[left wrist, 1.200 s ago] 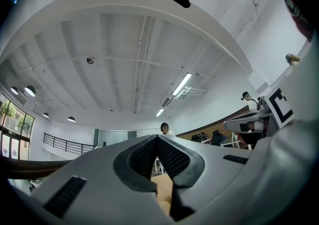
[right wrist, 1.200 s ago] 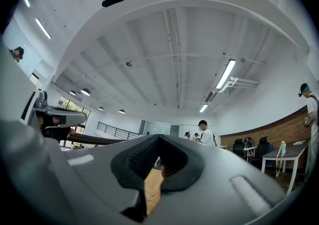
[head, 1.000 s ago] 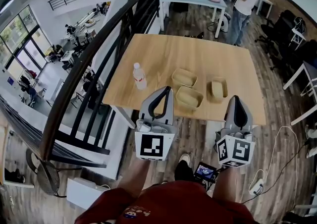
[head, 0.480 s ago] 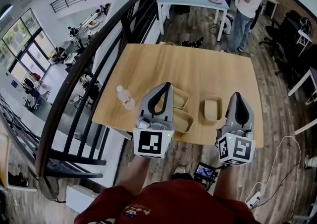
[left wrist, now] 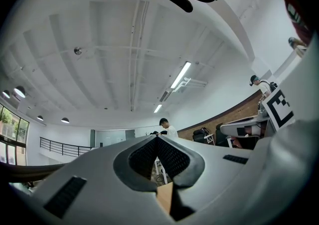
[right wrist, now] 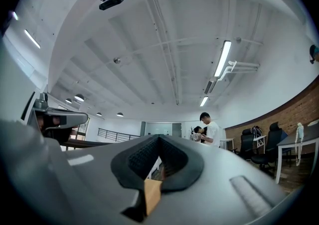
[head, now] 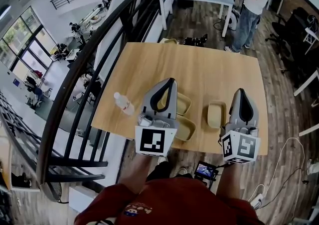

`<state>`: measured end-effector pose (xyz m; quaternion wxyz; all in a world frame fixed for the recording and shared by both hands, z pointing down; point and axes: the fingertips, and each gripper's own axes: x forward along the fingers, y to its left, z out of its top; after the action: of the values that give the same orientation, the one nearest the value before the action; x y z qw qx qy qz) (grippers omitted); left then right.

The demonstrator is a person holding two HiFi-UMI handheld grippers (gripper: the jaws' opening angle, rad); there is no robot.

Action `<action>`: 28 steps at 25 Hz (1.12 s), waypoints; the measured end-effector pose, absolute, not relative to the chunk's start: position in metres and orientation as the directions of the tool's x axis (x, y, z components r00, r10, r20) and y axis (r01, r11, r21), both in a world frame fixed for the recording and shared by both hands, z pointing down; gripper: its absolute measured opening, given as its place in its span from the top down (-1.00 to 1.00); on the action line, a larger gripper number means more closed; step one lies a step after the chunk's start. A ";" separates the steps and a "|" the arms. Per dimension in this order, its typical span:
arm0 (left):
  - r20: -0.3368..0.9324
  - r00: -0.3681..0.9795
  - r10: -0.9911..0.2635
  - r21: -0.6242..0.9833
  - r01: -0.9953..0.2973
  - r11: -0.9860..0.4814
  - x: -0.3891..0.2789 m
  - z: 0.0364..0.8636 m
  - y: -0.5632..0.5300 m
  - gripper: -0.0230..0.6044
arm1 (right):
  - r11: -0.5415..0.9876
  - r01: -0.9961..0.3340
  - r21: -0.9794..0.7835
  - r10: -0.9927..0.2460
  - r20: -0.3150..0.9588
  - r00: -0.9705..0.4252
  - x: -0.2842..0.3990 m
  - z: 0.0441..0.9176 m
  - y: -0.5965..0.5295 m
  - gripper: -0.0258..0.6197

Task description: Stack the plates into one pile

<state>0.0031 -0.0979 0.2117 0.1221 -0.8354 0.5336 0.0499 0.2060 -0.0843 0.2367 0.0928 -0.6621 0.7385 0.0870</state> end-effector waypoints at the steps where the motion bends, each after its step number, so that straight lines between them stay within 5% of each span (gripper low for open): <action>1: -0.213 0.429 -0.878 -0.147 -0.902 -0.405 0.001 0.213 -0.105 0.91 | 0.104 -0.995 0.004 -0.963 -0.251 -0.101 0.205 0.238 -0.092 0.89; 28: -0.199 0.462 -0.865 -0.080 -0.887 -0.455 -0.040 0.215 -0.191 0.91 | 0.062 -0.998 0.029 -0.963 -0.260 -0.067 0.161 0.219 -0.162 0.89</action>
<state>-0.0402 -0.1914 0.2146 0.0860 -0.8505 0.5148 0.0648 0.1608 -0.1625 0.2189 0.0856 -0.6776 0.7235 0.1005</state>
